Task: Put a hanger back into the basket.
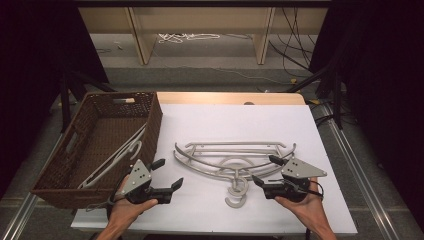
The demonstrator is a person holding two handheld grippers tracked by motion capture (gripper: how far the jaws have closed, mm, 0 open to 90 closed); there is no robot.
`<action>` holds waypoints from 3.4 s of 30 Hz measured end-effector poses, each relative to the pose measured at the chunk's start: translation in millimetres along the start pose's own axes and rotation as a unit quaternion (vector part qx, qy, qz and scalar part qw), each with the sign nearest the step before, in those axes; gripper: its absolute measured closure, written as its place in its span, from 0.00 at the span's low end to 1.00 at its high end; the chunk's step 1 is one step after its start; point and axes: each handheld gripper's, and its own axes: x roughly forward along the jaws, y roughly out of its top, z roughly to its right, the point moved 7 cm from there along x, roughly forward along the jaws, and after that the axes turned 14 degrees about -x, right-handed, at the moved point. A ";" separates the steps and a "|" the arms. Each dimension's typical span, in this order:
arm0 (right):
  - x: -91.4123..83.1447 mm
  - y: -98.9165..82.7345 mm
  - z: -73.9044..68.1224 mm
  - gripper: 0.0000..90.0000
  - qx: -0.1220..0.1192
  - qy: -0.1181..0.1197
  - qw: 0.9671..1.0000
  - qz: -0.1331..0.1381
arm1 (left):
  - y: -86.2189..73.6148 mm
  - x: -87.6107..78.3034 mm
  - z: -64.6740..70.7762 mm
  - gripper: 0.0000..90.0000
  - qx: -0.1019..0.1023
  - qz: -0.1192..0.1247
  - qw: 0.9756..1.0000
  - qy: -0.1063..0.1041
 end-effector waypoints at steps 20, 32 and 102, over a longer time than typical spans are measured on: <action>40.9 -28.7 29.4 0.41 -0.139 0.112 0.972 -0.153 | -1.9 -3.3 -5.0 0.18 0.019 -0.010 1.000 0.010; 67.0 -41.2 35.4 0.58 -0.190 0.169 0.941 -0.223 | 0.3 -4.5 -7.5 0.18 0.015 -0.005 1.000 0.011; 22.6 14.0 6.6 0.91 -0.413 0.162 0.884 -0.146 | 19.9 84.9 56.3 0.38 0.226 -0.145 0.962 -0.046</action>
